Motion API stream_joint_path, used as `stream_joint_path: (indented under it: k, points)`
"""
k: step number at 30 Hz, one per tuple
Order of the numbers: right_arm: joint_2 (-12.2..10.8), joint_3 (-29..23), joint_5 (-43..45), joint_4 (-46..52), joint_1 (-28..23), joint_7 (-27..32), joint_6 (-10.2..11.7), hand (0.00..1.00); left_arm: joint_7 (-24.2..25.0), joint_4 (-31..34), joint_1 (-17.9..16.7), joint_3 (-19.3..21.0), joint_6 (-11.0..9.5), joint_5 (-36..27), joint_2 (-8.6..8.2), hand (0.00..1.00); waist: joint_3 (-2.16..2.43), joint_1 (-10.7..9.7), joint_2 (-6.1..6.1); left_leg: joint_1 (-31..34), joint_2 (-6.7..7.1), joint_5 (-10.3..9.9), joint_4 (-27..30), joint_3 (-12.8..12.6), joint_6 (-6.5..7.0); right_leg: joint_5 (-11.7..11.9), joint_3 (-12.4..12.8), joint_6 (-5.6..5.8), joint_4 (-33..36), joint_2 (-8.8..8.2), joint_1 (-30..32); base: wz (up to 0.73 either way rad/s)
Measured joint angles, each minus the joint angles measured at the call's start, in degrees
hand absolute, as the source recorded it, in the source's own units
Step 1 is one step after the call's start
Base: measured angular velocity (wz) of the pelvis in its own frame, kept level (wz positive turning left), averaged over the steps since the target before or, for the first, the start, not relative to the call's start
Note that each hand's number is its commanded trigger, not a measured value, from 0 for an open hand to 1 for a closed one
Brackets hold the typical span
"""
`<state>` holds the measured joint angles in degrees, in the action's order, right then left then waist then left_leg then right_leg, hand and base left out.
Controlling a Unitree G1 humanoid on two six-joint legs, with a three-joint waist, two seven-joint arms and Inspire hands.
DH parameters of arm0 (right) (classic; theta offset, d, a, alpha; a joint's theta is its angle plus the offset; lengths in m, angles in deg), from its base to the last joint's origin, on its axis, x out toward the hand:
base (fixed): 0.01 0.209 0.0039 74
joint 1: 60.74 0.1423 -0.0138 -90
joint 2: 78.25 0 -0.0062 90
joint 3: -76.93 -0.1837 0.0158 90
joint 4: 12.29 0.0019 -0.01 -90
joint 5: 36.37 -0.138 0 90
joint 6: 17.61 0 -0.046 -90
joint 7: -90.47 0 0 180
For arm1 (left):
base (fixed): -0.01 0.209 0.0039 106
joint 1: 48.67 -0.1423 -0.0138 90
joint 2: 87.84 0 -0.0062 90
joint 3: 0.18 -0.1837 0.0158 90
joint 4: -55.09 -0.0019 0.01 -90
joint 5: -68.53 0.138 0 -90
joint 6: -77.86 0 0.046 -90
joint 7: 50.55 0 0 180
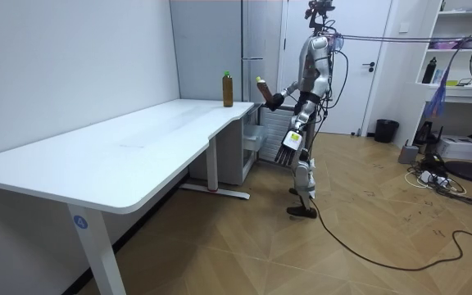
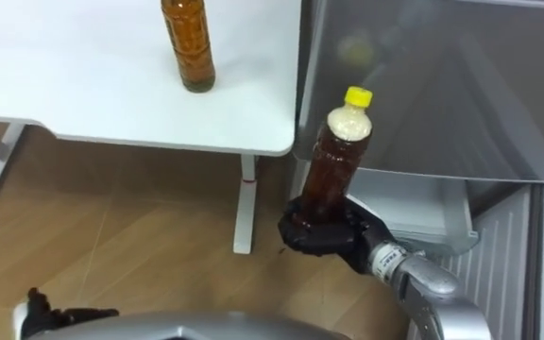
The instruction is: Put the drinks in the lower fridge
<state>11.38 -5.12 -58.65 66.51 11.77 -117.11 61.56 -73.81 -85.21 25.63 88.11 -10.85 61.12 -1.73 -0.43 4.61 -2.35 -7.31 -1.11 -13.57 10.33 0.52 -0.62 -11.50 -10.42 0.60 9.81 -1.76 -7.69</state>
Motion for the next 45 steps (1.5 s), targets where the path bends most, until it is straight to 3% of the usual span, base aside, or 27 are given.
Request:
stream_joint_path:
  k: [7, 10, 15, 20, 25, 34, 39, 45]
  points:
    - [-1.17, -0.65, -5.53, -0.01, 0.2, 4.62, 0.13, 1.0, 3.97, -0.31, -0.11, -2.94, 0.07, 3.15, -0.09, 0.0, -0.08, -2.53, 0.41, 0.28, 0.02, 0.0, 0.02, -0.24, 0.0, 0.0, -0.08, 0.01, -0.06, 0.0, 0.24, -0.01]
    - [-1.65, -1.04, -5.76, -0.1, 0.69, 7.79, 0.28, 1.0, 5.17, -0.54, -0.34, -2.98, 0.07, 3.18, -0.35, 0.0, -0.2, -2.64, 0.85, 0.51, 0.01, 0.0, -0.04, -0.51, 0.0, 0.01, 0.24, 0.02, -0.04, 0.01, 0.66, -0.05]
    - [-2.15, -1.94, -7.56, -3.2, 1.17, 13.35, 0.7, 1.0, 5.36, -2.72, -0.57, -2.97, 0.25, 3.35, -0.32, 0.0, 0.02, -2.67, 1.45, 0.71, 0.0, 0.0, -0.04, -0.47, 0.0, 0.01, 0.16, 0.02, 0.04, -0.03, 0.89, 0.0]
    - [-2.08, -2.49, -10.75, -4.59, 1.42, 18.35, 0.7, 1.0, 5.49, -2.9, -1.54, -2.96, 1.71, 4.14, -0.33, 0.0, 0.17, -2.7, 2.22, 0.82, -0.02, 0.0, 0.04, -0.45, 0.0, 0.01, 0.15, 0.02, 0.34, -0.05, 1.12, 0.0]
    - [-2.1, -2.5, -17.14, -7.83, 4.44, 21.56, 0.83, 1.0, 7.14, -2.93, -2.37, -2.93, 2.52, 7.23, -0.33, 0.0, 0.11, -2.6, 2.04, 0.77, -0.03, 0.0, 0.56, -1.01, 0.0, 0.01, 0.46, 0.02, 0.85, -0.13, 1.2, -0.03]
    - [-2.22, -2.31, -31.43, -8.27, 4.91, 27.45, 1.66, 1.0, 10.06, -2.84, -2.93, -3.03, 3.97, 9.88, -0.42, 0.0, 0.03, -2.66, 2.1, 0.88, -0.04, 0.0, 0.97, -1.04, 0.01, -0.01, 0.15, 0.03, 0.81, -0.14, 0.86, 0.01]
    - [-2.26, -2.26, -37.13, -9.53, 4.92, 28.66, 2.23, 1.0, 10.59, -2.84, -3.02, -3.06, 5.11, 12.88, -0.87, 0.0, -0.01, -2.57, 2.06, 0.95, -0.01, 0.0, 0.96, -0.98, 0.0, -0.02, 0.15, 0.05, 0.73, -0.14, 0.92, 0.0]
    - [-2.26, -2.38, -45.95, -17.87, 6.65, 27.94, 3.32, 1.0, 12.73, -2.83, -3.09, -2.87, 6.22, 16.12, -1.44, 0.0, 0.03, -2.2, 2.04, 0.76, -0.01, 0.0, 1.05, -0.98, 0.0, -0.02, 0.15, 0.05, 0.74, -0.16, 0.81, 0.0]
